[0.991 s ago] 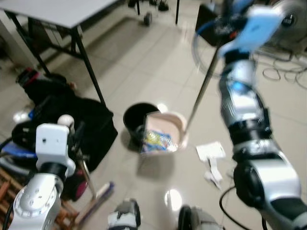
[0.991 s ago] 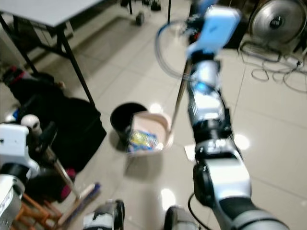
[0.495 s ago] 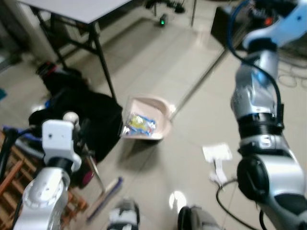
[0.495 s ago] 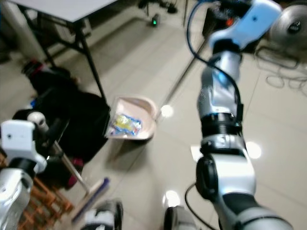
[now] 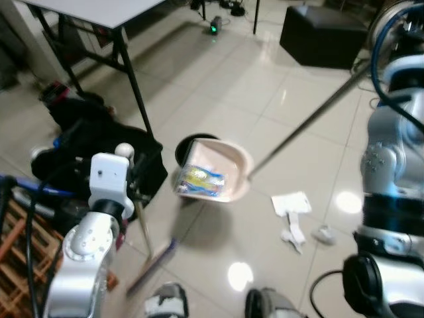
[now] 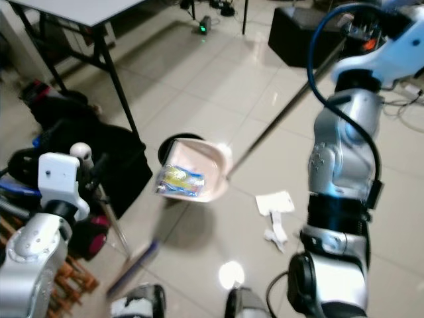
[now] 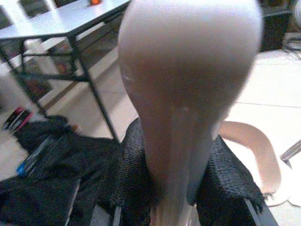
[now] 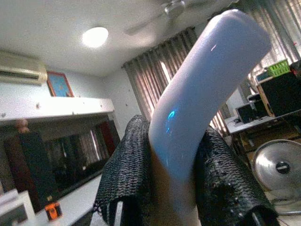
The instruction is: Sweep floor
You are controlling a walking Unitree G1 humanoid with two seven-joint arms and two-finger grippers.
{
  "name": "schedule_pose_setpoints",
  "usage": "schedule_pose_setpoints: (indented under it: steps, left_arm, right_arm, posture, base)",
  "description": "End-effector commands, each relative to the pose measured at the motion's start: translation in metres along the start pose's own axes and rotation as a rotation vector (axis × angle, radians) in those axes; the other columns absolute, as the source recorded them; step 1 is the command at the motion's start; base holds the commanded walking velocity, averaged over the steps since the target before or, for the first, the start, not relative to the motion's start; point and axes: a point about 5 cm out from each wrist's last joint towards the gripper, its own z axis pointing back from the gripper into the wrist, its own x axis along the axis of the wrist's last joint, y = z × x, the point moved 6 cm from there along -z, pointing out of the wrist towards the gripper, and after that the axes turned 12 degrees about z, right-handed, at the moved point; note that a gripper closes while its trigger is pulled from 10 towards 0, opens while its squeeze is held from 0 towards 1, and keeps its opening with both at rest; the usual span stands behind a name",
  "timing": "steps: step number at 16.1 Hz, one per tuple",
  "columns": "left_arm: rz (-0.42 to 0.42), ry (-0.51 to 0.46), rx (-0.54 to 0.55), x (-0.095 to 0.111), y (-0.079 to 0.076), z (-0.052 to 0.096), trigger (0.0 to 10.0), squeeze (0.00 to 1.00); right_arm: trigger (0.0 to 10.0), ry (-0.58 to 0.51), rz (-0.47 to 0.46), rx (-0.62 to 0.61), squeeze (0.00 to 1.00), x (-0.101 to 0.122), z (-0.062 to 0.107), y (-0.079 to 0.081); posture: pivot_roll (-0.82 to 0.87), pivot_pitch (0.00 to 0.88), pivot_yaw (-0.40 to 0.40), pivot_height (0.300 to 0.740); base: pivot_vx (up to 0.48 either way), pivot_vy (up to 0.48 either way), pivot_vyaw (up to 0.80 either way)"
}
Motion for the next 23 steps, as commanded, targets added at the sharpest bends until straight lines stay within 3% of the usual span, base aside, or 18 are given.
schedule_pose_setpoints:
  steps: [1, 7, 13, 23]
  left_arm:
    - [-0.028, -0.033, 0.0, 0.006, -0.001, -0.003, 10.0, 0.0]
    - [-0.038, -0.085, -0.007, 0.014, -0.005, -0.011, 10.0, 0.0]
    - [-0.029, -0.102, 0.02, 0.014, -0.002, -0.011, 10.0, 0.0]
    - [-0.03, -0.103, 0.03, 0.012, 0.0, -0.012, 10.0, 0.0]
  right_arm:
    - [10.0, -0.021, 0.001, 0.019, 0.0, 0.013, 0.001, 0.002]
    - [10.0, 0.053, 0.017, 0.047, 0.0, 0.019, 0.01, 0.003]
    - [10.0, 0.082, -0.04, 0.076, 0.0, 0.021, 0.005, 0.011]
    - [10.0, 0.096, -0.051, 0.068, 0.0, 0.02, 0.002, 0.009]
  posture:
    - [-0.04, 0.066, 0.049, 0.74]
    - [-0.04, 0.055, 0.026, 0.74]
    - [-0.03, 0.036, 0.0, 0.74]
    - [-0.03, 0.03, 0.003, 0.74]
  base:
    - [0.0, 0.0, 0.0]
    - [0.362, 0.0, 0.0]
    - [0.423, 0.0, 0.0]
    - [0.429, 0.0, 0.0]
